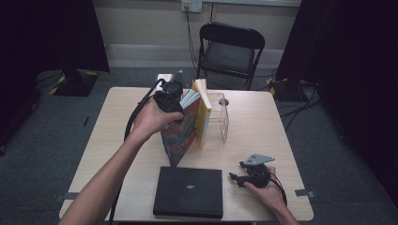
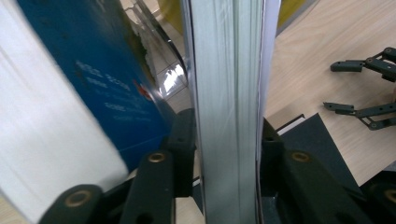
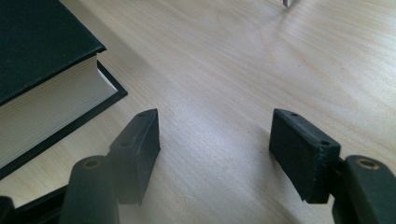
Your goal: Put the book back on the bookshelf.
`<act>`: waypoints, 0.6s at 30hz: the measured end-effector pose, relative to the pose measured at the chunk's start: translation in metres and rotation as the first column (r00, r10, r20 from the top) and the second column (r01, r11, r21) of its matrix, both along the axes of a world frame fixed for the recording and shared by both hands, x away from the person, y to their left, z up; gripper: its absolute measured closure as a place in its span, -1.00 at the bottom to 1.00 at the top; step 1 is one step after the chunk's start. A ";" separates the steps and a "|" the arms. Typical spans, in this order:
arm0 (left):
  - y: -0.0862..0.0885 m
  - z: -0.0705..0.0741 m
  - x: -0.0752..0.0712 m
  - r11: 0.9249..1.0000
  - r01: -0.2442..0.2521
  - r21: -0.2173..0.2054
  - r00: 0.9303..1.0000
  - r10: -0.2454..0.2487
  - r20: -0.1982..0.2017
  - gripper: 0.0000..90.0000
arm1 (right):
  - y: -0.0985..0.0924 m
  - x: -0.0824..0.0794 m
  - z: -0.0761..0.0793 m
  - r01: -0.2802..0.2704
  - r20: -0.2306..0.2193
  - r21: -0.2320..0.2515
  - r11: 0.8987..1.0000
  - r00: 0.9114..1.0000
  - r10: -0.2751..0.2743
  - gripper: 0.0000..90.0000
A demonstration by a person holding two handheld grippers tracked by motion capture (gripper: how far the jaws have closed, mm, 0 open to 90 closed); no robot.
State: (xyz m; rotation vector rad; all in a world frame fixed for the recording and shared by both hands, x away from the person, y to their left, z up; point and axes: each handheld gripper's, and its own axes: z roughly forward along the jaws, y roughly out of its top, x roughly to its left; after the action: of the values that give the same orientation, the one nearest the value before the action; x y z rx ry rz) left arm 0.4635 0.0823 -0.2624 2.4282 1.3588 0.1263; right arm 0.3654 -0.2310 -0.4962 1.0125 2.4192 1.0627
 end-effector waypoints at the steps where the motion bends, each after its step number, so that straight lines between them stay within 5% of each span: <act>1: -0.002 -0.001 -0.001 1.000 -0.015 0.004 1.000 0.015 0.010 0.47 | 0.000 0.000 0.000 0.003 0.001 -0.001 1.000 1.000 -0.003 -0.26; 9: -0.009 -0.007 -0.002 0.999 0.010 0.040 1.000 -0.011 0.029 0.43 | 0.000 0.000 0.000 0.003 -0.001 -0.002 1.000 1.000 -0.003 -0.26; 18: -0.019 -0.021 0.005 0.997 0.032 0.075 0.999 -0.031 -0.020 0.43 | 0.001 0.000 0.000 0.005 -0.001 -0.003 1.000 1.000 -0.005 -0.26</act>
State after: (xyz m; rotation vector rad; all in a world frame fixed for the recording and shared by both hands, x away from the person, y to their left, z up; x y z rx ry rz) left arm 0.4689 0.0634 -0.2831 2.5180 1.3464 0.1496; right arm 0.3651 -0.2304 -0.4959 1.0176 2.4171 1.0564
